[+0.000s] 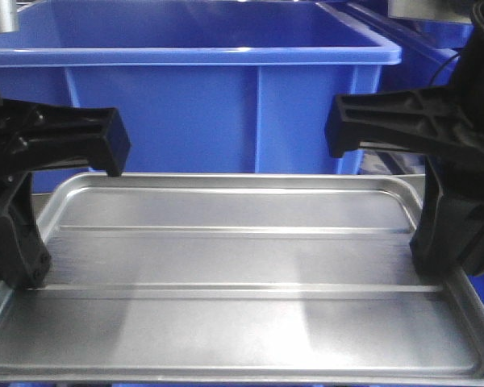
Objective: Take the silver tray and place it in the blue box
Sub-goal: 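Carry the tray with both grippers up to the empty blue crate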
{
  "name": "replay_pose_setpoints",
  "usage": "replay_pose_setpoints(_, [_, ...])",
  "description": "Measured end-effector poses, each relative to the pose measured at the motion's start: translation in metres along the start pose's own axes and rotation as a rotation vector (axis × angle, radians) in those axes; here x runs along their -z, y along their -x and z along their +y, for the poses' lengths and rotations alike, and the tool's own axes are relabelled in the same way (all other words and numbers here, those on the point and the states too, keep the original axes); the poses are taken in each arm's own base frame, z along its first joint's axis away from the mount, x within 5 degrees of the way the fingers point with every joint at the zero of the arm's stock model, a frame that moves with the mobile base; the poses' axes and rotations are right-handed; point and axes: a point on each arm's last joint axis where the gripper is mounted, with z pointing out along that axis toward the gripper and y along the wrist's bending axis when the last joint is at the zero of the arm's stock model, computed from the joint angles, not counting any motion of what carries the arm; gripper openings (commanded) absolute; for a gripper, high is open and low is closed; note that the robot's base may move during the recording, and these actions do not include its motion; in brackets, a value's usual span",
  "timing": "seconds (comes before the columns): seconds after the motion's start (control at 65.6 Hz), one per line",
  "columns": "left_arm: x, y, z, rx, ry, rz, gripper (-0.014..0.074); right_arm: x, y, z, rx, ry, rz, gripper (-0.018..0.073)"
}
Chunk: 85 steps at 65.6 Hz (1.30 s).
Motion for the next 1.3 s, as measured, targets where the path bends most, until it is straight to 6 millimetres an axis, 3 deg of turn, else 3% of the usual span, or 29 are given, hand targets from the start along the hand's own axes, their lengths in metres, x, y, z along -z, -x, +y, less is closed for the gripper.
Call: replay_pose_setpoints(1.295, [0.0, 0.0, 0.0, 0.0, 0.0, 0.0, -0.0008, 0.0, 0.0, 0.0, 0.0, 0.0, 0.0, 0.0056])
